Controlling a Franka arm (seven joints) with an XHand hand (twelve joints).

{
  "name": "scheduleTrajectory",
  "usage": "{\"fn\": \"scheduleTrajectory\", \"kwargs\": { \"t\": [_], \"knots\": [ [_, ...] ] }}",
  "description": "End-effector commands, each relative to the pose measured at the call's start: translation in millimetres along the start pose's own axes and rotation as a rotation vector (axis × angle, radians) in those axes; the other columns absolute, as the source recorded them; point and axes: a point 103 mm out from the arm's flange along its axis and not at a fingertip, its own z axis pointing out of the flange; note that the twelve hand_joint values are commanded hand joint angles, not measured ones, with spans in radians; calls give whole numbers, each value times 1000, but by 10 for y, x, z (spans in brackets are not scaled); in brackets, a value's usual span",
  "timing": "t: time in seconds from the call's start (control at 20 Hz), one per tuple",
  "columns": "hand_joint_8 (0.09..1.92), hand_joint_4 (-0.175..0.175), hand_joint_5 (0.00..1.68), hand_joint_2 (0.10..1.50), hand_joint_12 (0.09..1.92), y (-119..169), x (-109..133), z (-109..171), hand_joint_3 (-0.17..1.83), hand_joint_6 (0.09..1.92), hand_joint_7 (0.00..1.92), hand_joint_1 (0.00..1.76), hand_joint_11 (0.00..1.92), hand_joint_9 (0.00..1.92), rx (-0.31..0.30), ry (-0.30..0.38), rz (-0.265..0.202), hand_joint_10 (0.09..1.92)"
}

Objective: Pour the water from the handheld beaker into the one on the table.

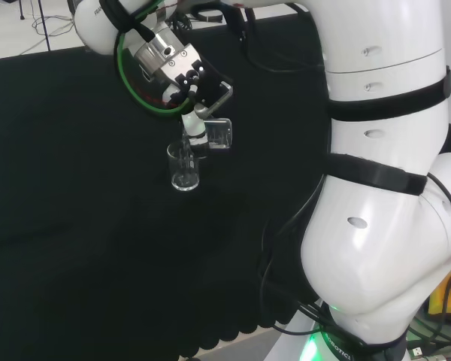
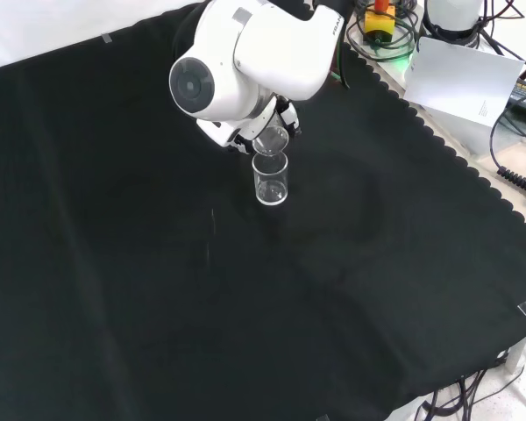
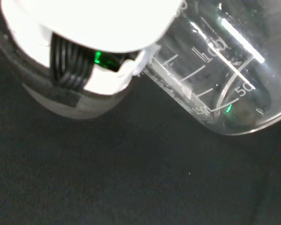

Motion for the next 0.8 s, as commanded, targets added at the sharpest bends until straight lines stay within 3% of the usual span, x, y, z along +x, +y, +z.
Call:
{"fn": "scheduleTrajectory", "kwargs": {
  "t": [0.05, 0.25, 0.45, 0.8],
  "knots": [
    [299, -175, 1430, 654, 666, -21, 24, -9, 518, 271, 1415, 1437, 1419, 1630, -2, -22, 4, 87],
    [298, -175, 1431, 655, 663, -52, 146, -75, 517, 269, 1416, 1436, 1421, 1630, -11, -58, 13, 87],
    [297, -175, 1432, 656, 660, -52, 102, -51, 516, 267, 1416, 1436, 1422, 1629, -32, -91, 14, 87],
    [295, -175, 1433, 657, 656, -56, 175, -70, 514, 264, 1417, 1436, 1425, 1629, -14, -150, 23, 87]
  ]
}}
